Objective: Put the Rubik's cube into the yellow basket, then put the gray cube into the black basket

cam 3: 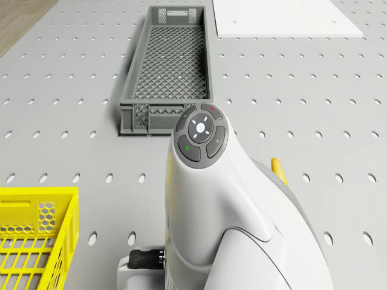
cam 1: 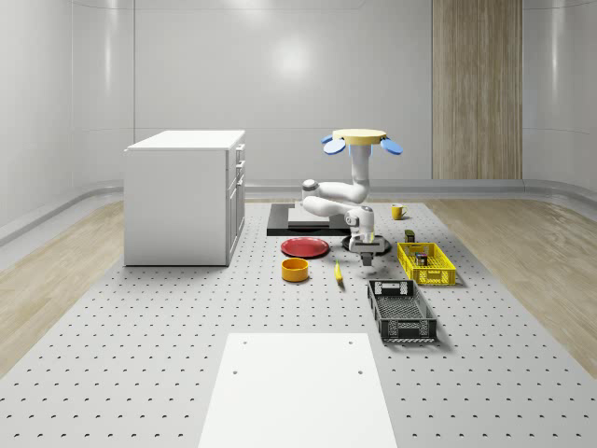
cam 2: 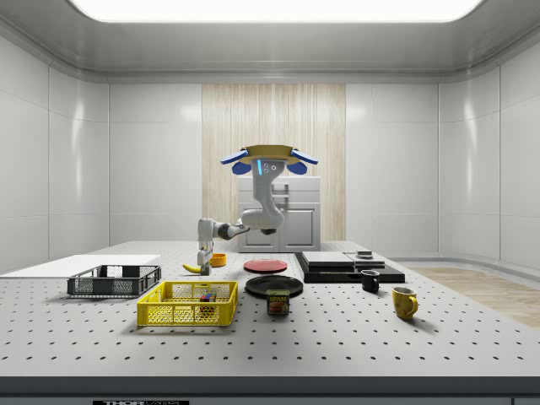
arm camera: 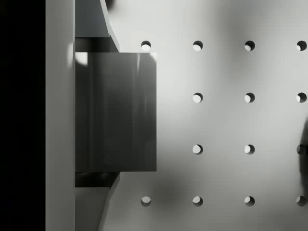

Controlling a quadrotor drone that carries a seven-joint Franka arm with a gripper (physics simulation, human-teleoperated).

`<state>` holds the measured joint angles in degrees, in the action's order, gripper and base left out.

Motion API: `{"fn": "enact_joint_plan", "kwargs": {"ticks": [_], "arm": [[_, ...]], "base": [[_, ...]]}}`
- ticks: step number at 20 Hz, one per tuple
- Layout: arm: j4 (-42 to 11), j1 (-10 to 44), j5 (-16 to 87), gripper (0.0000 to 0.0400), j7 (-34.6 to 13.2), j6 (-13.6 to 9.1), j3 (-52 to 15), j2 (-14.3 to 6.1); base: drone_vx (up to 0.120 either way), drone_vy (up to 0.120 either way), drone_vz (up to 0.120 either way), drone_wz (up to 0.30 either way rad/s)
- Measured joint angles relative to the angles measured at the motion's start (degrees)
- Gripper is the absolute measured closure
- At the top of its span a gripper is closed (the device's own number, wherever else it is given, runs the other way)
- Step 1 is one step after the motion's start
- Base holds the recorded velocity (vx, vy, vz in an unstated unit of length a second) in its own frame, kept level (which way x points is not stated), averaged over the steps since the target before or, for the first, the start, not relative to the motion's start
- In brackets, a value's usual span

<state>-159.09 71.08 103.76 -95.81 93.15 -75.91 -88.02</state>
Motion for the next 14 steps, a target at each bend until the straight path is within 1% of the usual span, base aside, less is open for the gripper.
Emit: {"fn": "enact_joint_plan", "kwargs": {"ticks": [7, 9, 14], "arm": [[-0.39, -0.14, -1.92, 0.015, -0.07, -0.41, -1.93, -0.36], [-0.42, -0.14, -2.15, 0.015, -0.09, -0.39, -2.13, -0.47], [-0.46, -0.11, -2.47, 0.015, -0.13, -0.22, -2.39, -0.74]], "base": [[0.0, 0.0, 0.12, 0.0], [0.0, 0.0, 0.02, 0.0], [0.0, 0.12, 0.0, 0.0]]}}
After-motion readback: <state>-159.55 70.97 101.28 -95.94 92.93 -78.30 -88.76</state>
